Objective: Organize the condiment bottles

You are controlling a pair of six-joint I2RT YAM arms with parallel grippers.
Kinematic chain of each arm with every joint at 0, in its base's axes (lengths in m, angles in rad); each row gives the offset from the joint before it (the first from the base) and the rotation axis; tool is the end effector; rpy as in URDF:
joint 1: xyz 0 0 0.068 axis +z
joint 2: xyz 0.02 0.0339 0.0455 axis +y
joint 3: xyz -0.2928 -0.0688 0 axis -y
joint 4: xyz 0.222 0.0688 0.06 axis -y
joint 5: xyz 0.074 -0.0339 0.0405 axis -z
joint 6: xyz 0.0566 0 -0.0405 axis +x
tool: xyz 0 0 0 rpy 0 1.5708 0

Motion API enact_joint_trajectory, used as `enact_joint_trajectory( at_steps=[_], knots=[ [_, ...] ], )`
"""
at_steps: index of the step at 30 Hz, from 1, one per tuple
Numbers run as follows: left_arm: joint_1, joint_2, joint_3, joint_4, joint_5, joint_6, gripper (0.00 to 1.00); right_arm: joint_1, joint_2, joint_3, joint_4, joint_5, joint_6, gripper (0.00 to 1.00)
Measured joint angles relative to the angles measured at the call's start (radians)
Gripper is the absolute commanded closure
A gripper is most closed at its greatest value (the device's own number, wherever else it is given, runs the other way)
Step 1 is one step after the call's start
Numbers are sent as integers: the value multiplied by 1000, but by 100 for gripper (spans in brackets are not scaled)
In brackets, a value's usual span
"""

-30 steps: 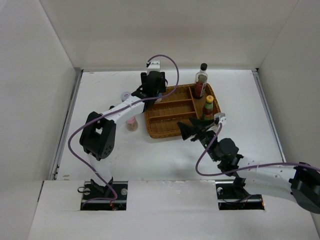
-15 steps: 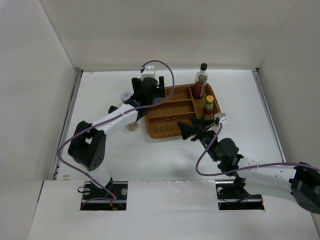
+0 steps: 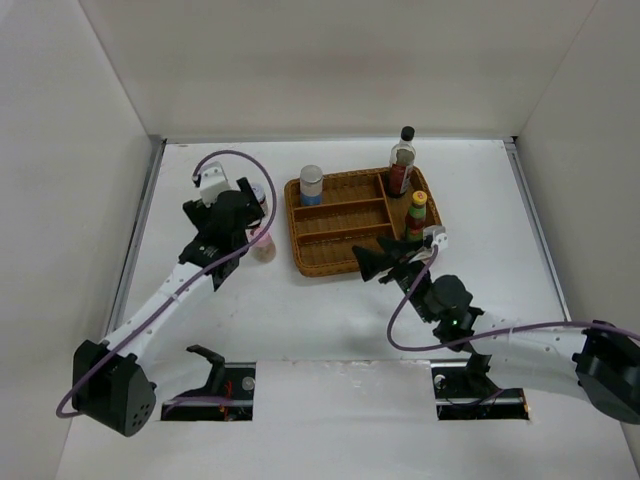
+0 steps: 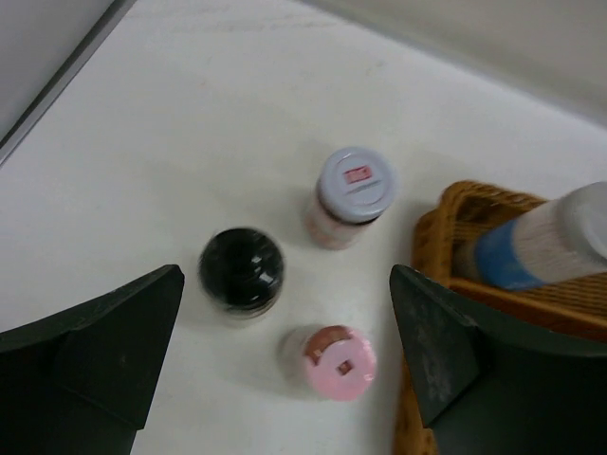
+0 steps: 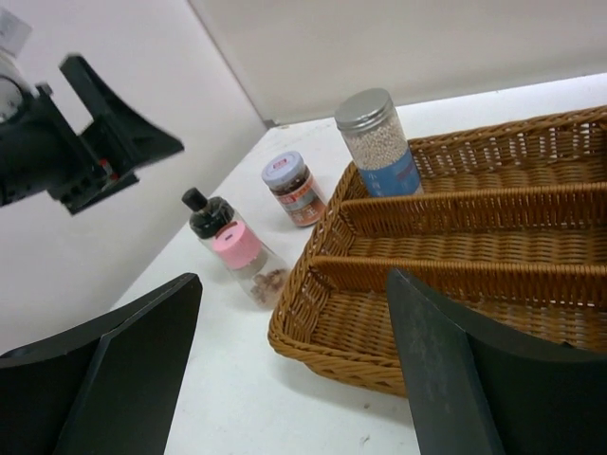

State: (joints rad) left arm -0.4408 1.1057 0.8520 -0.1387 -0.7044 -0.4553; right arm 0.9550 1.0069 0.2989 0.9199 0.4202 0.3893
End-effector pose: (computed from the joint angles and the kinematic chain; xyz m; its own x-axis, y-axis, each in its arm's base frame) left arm 0.2208 -0.0636 0.3328 -0.2156 -0.2688 -0.9388 -0.3461 0.9200 -0.1839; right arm 0.1309 0.1451 0.2886 -0.0831 0.4826 -0.8719 -0.5225 0.7239 0.4504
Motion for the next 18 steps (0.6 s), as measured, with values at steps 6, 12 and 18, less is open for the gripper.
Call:
enact_joint_trajectory(
  at_steps=[6,12,18],
  knots=[
    [51,25,-77,-76,5,-53,8,0,35,10,-17,0,0,14],
    [90,161,-77,-16,35,-62,8,2,46,22,-25,0,0,13],
    [126,287,-72,47,71,-63,16,2,48,23,-30,0,0,12]
  ],
)
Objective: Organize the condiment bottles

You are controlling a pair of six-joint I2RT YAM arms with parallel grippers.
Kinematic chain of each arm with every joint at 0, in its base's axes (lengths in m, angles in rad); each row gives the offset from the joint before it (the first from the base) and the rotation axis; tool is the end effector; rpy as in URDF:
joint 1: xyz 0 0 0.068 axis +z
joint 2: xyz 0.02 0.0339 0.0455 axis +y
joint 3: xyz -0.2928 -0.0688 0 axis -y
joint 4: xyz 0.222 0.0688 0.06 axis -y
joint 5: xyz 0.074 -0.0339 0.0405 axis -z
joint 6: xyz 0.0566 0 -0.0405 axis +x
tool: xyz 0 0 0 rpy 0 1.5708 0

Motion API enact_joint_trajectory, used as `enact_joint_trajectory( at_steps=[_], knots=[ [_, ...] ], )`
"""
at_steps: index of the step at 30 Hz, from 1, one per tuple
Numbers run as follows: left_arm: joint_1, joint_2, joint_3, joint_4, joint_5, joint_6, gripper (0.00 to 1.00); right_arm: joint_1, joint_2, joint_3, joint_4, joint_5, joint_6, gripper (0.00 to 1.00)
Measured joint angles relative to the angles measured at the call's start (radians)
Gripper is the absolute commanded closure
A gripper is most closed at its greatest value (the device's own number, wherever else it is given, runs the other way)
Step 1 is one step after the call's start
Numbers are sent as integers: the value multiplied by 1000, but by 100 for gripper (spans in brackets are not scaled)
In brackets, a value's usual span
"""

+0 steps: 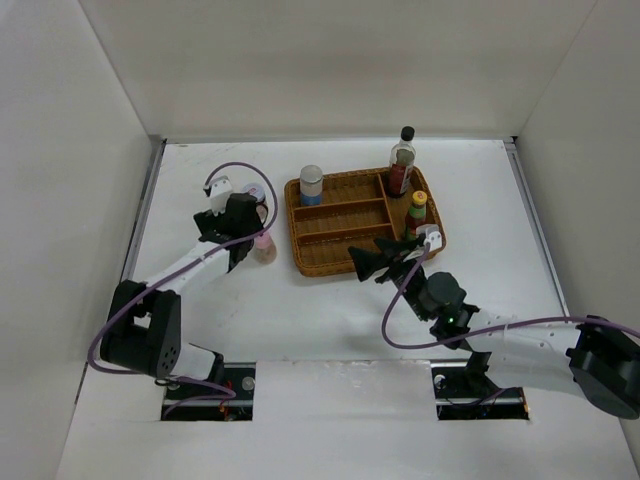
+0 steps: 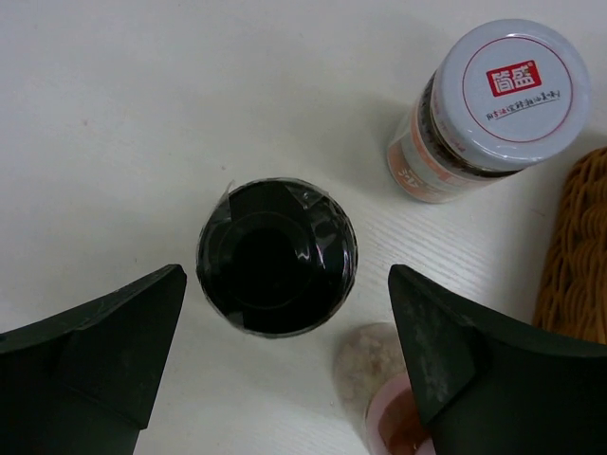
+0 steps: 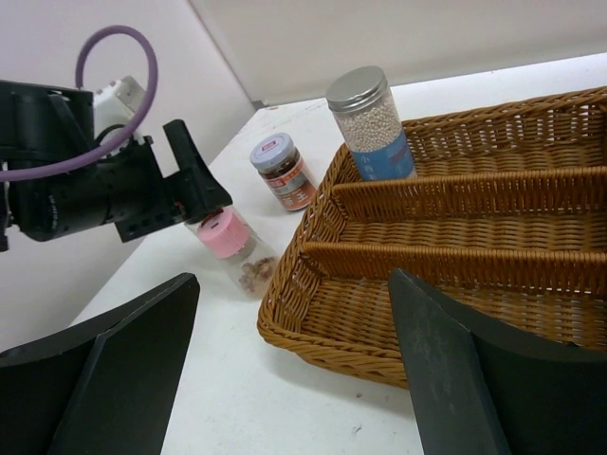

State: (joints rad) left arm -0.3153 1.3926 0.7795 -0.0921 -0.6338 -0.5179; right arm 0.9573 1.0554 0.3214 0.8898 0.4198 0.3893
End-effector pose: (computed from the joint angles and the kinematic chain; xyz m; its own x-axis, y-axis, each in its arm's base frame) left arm 0.2721 -0.0535 0.2455 -0.4469 -0.2738 -0.8517 -0.4605 0.8866 -0.0435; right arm 0.1368 0.1542 0.2836 -0.1128 0.4419 -0.8900 -0.5102 0.7428 0.4335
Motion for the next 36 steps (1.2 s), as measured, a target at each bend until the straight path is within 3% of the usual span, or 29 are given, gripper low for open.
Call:
enact_joint_trajectory(
  at_steps=[3,7,13,15,21,23,28,36],
  knots=[
    [15,19,1,20,3,-3,47,0,0,0,0,0,0,12],
    [25,3,0,46,-2,1,58,0,0,0,0,0,0,11],
    [-14,-142,4,42,-43,39,60,0,-7,0,-1,0,0,12],
    [-56,-203,44,30,-60,61,60,0,-23,0,0,-1,0,17],
    [-295,-200,315,98,-75,126,60,0,-72,-2,7,-3,-1,62],
    [-375,-146,418,137,-51,142,60,0,-64,-2,9,8,2,69],
    [-475,51,613,204,35,166,60,0,-69,-22,3,88,8,67],
    [-468,391,780,187,131,179,60,-53,-244,-94,2,153,24,60]
  ],
)
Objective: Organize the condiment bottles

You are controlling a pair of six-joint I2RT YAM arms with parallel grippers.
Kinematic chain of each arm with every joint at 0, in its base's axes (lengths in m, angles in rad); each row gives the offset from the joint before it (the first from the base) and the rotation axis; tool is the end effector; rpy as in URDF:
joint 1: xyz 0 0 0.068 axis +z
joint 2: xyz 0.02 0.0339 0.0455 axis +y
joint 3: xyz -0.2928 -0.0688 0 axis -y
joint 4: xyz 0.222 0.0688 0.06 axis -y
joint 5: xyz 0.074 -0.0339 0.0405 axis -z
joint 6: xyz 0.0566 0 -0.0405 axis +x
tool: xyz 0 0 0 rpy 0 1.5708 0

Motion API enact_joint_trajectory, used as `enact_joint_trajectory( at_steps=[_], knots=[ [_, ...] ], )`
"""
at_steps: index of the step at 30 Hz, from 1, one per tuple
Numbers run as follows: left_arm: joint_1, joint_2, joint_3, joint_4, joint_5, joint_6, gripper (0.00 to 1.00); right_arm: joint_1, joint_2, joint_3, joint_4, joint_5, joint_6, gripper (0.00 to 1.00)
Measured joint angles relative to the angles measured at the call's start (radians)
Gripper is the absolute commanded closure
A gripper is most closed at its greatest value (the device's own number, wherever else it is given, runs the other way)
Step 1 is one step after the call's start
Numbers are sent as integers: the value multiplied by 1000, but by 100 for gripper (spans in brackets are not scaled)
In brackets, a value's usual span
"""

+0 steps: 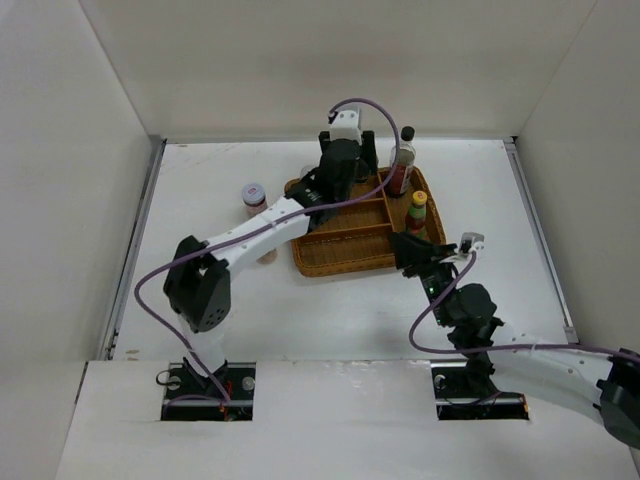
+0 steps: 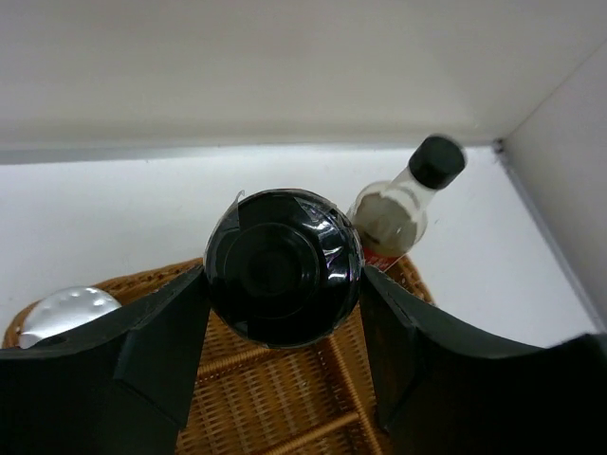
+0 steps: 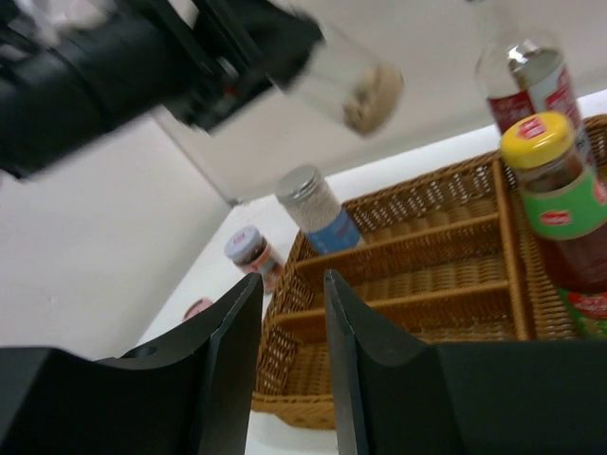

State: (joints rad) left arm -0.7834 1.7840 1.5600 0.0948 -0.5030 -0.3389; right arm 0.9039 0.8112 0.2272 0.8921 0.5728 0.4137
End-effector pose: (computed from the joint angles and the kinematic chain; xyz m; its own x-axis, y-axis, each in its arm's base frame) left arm 0.3270 -0.2871 0.3929 -0.1790 -0.2328 -0.9559 0.2333 0.9338 -0.2711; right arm 0.1184 0.1009 0.2903 0.0347 0.5903 -0.8065 -0.3875 0.7518 0.5336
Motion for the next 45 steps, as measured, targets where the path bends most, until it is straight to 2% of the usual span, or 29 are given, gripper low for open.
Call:
enact_joint_trajectory(
  at_steps=[5,16,19,23,26,29,32,37,45],
  knots=[
    [18,142,42,-28,37,2,60,-21,-50,-18,2,14,18,53],
    [62,280,48,-23,70,2,60,-28,-11,-23,3,14,37,51],
    [71,309,53,-15,85,2,57,-28,6,-23,3,14,39,51],
    [76,352,66,-15,98,2,46,-28,14,-23,3,14,40,47],
    [75,374,67,0,99,3,34,-29,12,-23,3,14,40,45],
    [75,375,68,2,109,1,18,-35,12,-23,3,14,40,44],
    [69,371,68,5,114,-1,10,-40,11,-23,3,14,40,43],
    [49,251,-24,7,117,-1,8,-40,6,-23,2,14,40,42],
    [8,-272,-345,63,64,-5,10,-40,-12,-23,2,14,40,41]
  ],
)
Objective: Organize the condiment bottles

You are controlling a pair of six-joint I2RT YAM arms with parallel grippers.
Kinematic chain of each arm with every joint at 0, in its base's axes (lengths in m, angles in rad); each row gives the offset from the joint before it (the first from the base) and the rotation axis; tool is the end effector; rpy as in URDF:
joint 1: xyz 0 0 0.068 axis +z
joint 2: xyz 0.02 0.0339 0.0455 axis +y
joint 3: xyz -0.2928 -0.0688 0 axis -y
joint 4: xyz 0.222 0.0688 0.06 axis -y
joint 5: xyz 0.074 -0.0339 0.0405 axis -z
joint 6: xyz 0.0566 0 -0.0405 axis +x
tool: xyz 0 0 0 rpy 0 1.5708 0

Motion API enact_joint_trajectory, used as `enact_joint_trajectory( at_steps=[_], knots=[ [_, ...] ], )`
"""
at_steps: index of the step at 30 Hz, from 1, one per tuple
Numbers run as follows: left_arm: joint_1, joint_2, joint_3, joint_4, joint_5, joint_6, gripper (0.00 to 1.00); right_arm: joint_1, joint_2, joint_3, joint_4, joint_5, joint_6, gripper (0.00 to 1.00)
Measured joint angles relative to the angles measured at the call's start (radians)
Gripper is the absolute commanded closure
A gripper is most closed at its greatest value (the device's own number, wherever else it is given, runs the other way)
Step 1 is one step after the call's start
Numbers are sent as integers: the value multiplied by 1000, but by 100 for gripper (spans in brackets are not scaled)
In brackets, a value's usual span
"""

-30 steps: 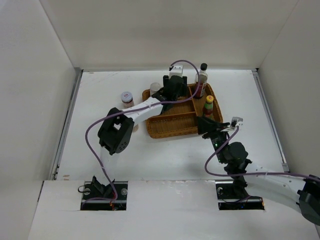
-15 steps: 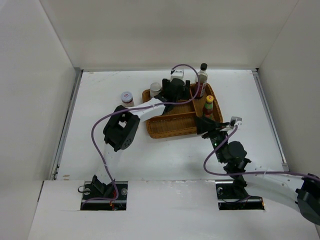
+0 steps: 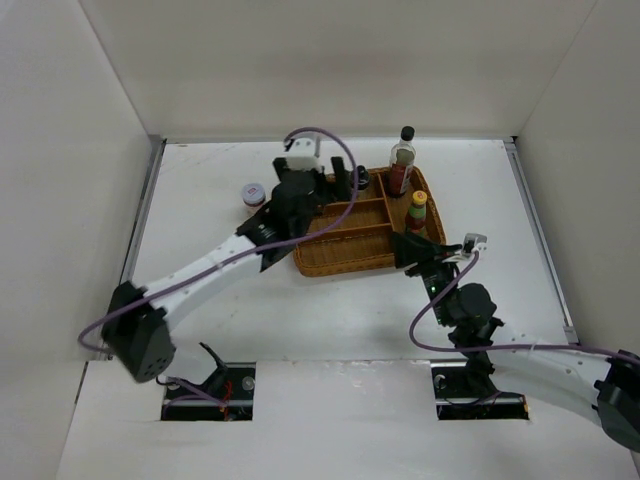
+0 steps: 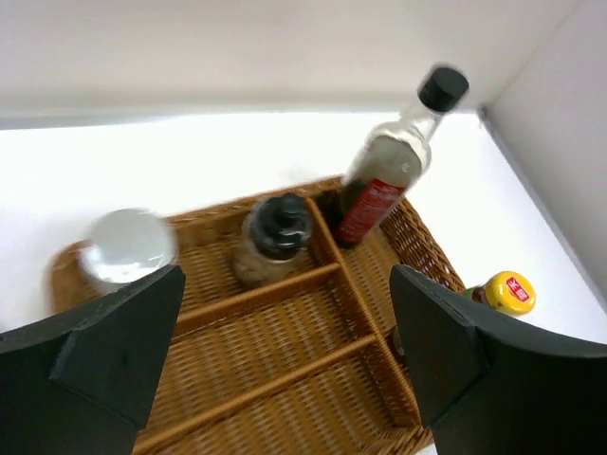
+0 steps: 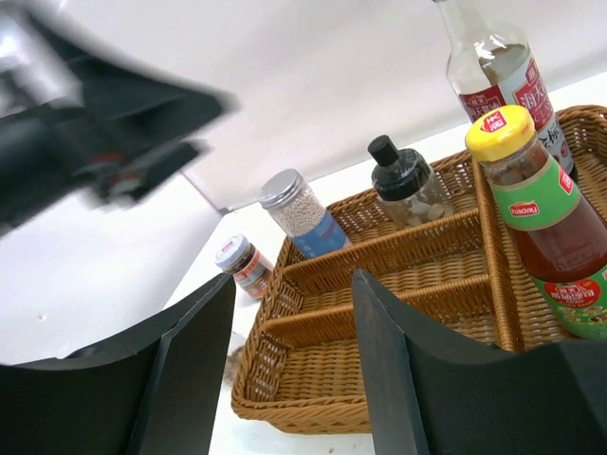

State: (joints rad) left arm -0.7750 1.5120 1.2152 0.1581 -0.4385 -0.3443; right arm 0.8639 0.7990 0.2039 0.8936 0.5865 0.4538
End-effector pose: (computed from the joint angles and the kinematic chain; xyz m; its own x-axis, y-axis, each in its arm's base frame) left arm 0.2716 -0.2324 0.3809 -0.2054 -0.2266 -0.9521 0.2802 0.9185 -0.2790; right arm 0.1206 0.0930 0.2842 0.0446 0.6145 -0.7877 -0.3442 0.7497 0.5653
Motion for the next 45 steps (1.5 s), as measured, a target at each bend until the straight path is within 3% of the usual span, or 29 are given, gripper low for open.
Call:
enact_joint_trajectory(
  at_steps=[7,13,22,31,38,45],
  knots=[
    [102,-364,-338,-168,-134,-64,9,1,23,0,1,-1,1,39],
    [214,-395,-484,-320,-161,-112,10,3,72,2,0,-15,4,31],
    [253,-244,-491,-270,-153,-123,18,8,93,8,-3,-39,7,29],
    [272,-187,-492,-203,-148,-124,63,8,100,13,-3,-46,7,29],
    [254,-283,-478,-239,-155,-122,71,6,90,13,-3,-48,8,29],
    [132,-347,-332,-240,-181,-103,71,6,94,13,-2,-53,12,30]
  ],
)
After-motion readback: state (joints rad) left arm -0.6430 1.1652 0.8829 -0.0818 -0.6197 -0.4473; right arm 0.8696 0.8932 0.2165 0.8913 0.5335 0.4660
